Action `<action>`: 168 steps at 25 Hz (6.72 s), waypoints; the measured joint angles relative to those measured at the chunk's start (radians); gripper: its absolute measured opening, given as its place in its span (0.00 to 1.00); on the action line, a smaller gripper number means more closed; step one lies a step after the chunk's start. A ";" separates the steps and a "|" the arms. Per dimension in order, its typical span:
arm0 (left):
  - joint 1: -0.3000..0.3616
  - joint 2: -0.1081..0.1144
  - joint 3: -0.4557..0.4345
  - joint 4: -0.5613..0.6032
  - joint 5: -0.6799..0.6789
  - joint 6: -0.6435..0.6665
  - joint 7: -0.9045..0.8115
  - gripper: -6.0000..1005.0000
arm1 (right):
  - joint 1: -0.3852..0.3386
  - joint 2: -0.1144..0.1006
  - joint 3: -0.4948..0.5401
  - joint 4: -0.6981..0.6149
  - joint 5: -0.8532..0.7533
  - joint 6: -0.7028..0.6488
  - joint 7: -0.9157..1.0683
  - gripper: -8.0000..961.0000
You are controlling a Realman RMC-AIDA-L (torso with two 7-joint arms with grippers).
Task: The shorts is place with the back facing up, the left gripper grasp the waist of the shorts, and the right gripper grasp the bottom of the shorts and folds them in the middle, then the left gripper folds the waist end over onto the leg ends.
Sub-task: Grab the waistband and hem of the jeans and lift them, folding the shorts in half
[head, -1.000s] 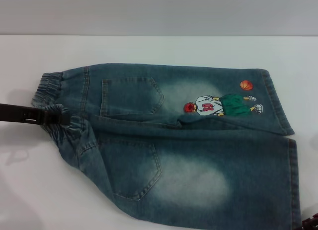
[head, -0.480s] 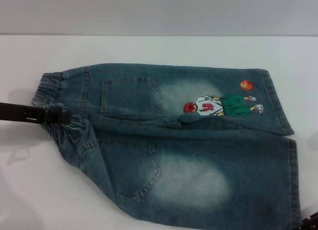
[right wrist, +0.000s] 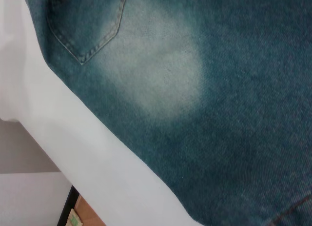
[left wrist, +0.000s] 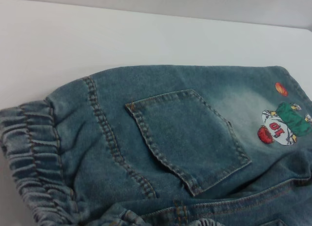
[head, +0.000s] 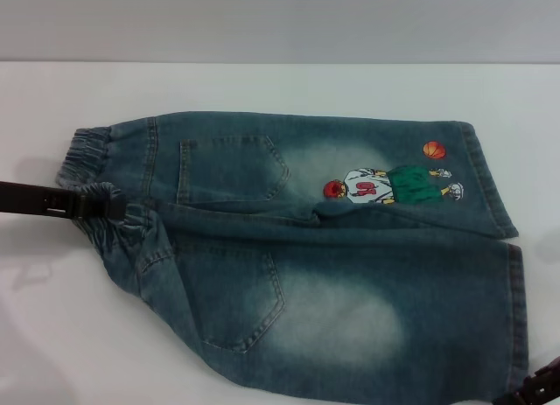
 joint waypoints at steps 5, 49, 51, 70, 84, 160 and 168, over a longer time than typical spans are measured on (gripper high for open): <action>-0.001 0.000 0.001 0.000 0.000 -0.001 0.000 0.06 | 0.003 0.000 0.003 -0.002 0.010 -0.006 -0.008 0.80; -0.001 -0.003 0.003 -0.003 -0.002 -0.002 0.002 0.06 | 0.000 0.014 -0.072 -0.008 0.020 0.001 -0.046 0.24; -0.001 -0.003 0.003 -0.003 -0.002 -0.002 0.002 0.06 | -0.001 0.017 -0.086 -0.009 0.020 0.002 -0.046 0.16; 0.047 0.004 0.007 0.008 -0.148 -0.007 0.010 0.06 | -0.063 0.032 -0.088 -0.140 0.099 0.061 -0.100 0.01; 0.040 -0.002 0.018 0.008 -0.177 -0.083 0.012 0.06 | -0.120 0.016 -0.078 -0.170 0.386 0.067 -0.270 0.01; 0.089 -0.012 0.502 -0.080 -0.522 -0.789 0.049 0.06 | -0.014 0.035 0.280 0.356 0.927 0.911 -0.854 0.01; 0.087 -0.014 0.529 -0.100 -0.527 -0.816 0.049 0.06 | 0.008 0.036 0.270 0.378 0.929 0.963 -0.854 0.01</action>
